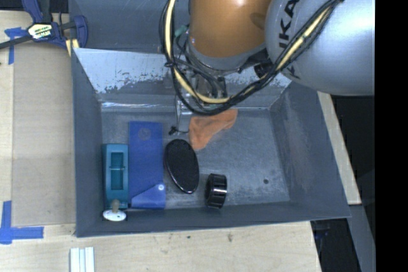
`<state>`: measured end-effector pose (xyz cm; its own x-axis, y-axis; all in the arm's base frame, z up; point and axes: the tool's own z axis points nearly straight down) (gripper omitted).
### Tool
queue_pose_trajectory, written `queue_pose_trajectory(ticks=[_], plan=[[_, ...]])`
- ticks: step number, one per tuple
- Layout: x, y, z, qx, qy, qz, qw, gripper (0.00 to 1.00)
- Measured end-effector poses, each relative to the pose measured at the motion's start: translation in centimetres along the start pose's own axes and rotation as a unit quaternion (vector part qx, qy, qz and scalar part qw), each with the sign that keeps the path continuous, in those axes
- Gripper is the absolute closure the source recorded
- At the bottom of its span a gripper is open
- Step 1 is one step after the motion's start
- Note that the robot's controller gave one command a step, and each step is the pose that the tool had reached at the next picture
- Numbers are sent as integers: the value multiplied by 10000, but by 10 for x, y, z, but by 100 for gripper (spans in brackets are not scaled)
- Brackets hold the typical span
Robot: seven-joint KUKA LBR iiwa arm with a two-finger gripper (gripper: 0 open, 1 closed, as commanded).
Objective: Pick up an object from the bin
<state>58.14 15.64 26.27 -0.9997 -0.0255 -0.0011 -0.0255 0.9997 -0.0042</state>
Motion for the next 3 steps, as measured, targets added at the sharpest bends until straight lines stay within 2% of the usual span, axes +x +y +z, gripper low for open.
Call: queue_pose_trajectory(ticks=[1,2,3], plan=[[-9,-7,38,-48,-55,-110,9999,0],[-9,-22,60,-22,-17,-147,9999,0],[17,-26,65,-22,-4,-1367,9906,0]])
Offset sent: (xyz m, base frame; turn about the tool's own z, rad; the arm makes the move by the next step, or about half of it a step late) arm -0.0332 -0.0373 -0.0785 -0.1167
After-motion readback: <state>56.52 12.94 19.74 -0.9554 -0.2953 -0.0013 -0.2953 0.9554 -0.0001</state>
